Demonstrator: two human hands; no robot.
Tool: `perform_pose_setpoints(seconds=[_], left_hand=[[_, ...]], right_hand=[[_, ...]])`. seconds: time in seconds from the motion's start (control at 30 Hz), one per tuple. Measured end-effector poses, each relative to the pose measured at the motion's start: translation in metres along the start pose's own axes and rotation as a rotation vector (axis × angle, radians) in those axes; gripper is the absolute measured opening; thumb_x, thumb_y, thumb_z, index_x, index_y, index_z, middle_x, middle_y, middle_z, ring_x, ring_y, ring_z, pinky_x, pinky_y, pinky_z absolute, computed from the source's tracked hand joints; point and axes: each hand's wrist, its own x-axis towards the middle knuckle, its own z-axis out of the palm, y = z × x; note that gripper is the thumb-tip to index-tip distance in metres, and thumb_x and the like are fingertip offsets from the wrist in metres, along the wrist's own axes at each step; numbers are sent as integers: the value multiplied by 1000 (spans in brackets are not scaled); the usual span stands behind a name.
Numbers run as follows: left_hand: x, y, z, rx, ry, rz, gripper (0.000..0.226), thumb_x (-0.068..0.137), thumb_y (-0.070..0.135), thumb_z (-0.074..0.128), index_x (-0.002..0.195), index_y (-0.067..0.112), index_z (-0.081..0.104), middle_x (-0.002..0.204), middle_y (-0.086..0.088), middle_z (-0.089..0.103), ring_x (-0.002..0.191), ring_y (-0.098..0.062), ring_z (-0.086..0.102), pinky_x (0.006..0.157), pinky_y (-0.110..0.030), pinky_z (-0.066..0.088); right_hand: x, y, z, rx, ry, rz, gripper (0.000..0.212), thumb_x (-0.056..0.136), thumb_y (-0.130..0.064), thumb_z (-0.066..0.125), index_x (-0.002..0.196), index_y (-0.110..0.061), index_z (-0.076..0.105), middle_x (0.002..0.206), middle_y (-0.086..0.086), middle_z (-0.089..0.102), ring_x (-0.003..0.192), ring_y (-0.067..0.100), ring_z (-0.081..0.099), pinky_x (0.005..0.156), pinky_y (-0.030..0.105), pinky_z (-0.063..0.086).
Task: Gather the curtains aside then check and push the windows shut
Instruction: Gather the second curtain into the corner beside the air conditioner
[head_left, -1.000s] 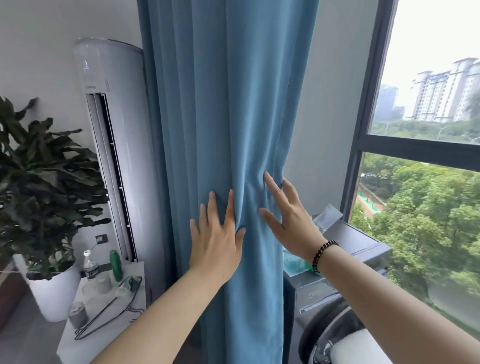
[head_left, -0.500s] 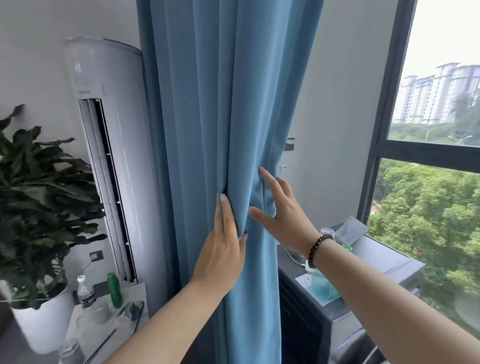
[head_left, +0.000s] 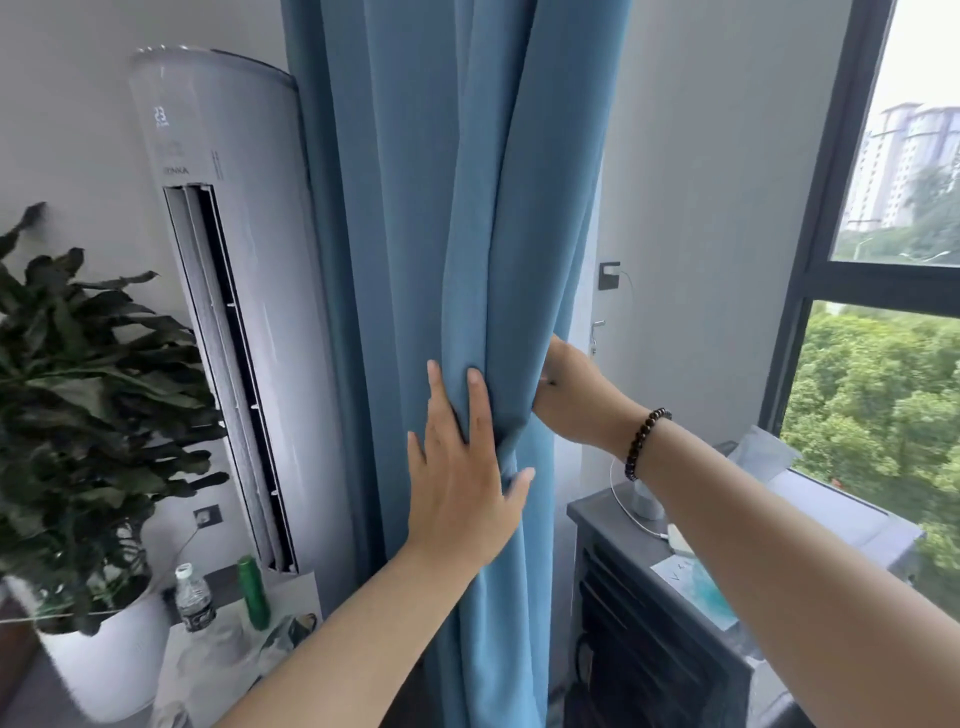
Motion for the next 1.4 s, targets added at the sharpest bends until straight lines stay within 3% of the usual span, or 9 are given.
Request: perform_pose_setpoints(seconds=[0.1, 0.23, 0.37, 0.53, 0.67, 0.83, 0.93, 1.07, 1.4], left_hand=[[11, -10, 8, 5, 41, -10, 131, 68, 16, 80, 147, 20, -25, 155, -29, 14, 83, -34, 63, 85, -48, 54], [27, -30, 21, 50, -68, 6, 118, 77, 0, 58, 140, 23, -40, 159, -23, 9, 112, -31, 59, 101, -45, 45], [40, -35, 32, 72, -103, 7, 115, 77, -4, 48, 130, 23, -51, 162, -14, -4, 122, -26, 54, 111, -43, 35], [53, -33, 51, 104, -101, 32, 118, 76, -3, 52, 131, 21, -49, 161, -16, 4, 120, -25, 55, 109, -45, 38], [76, -38, 76, 110, -52, 36, 123, 71, -7, 59, 139, 21, -41, 156, -23, 22, 111, -27, 61, 105, -47, 43], [111, -52, 104, 173, -25, 19, 121, 73, 0, 67, 147, 22, -27, 153, -23, 28, 112, -28, 58, 105, -61, 36], [138, -62, 117, 200, 0, -41, 106, 78, 24, 72, 153, 30, -4, 159, -22, 5, 144, -40, 17, 106, -72, 12], [165, -74, 127, 32, 33, -53, 78, 91, 63, 40, 148, 46, -10, 154, -15, -33, 143, -44, -21, 108, -72, 3], [194, -80, 155, -80, 17, -101, 124, 66, 86, 49, 140, 35, -36, 151, -12, -39, 147, -33, 3, 114, -62, 17]], right_hand=[[8, -3, 0, 49, 26, 7, 36, 93, -2, 47, 107, -30, 64, 115, -11, 64, 104, 3, 60, 90, 19, 49], [9, 9, -7, 10, 336, 3, 26, 97, -31, 46, 114, -39, 64, 104, -13, 59, 97, 6, 55, 90, 29, 46], [8, 13, -6, -124, 534, -12, 73, 86, -62, 49, 148, -33, 25, 151, 1, 23, 141, 12, 22, 114, 32, 23], [38, 13, -6, -269, 681, 101, 122, 63, -76, 66, 150, -36, -10, 156, 6, -24, 146, 28, -15, 115, 60, -1], [71, 46, -8, -216, 655, 238, 135, 53, -75, 73, 144, -43, -22, 155, 2, -27, 147, 27, -8, 114, 61, 7], [106, 79, -11, -134, 639, 158, 127, 64, -66, 74, 142, -45, -24, 158, -4, -19, 143, 10, 1, 92, 26, 33], [131, 95, -10, -161, 659, 57, 118, 73, -58, 71, 144, -44, -23, 159, -4, -3, 137, 9, 19, 88, 27, 43], [159, 115, 0, -285, 668, -71, 102, 87, -46, 62, 145, -38, -21, 155, 2, 19, 114, 22, 54, 73, 36, 54], [213, 131, 13, -290, 549, -250, 85, 93, -35, 56, 150, -18, -4, 132, 6, 46, 85, 28, 61, 63, 38, 54]])
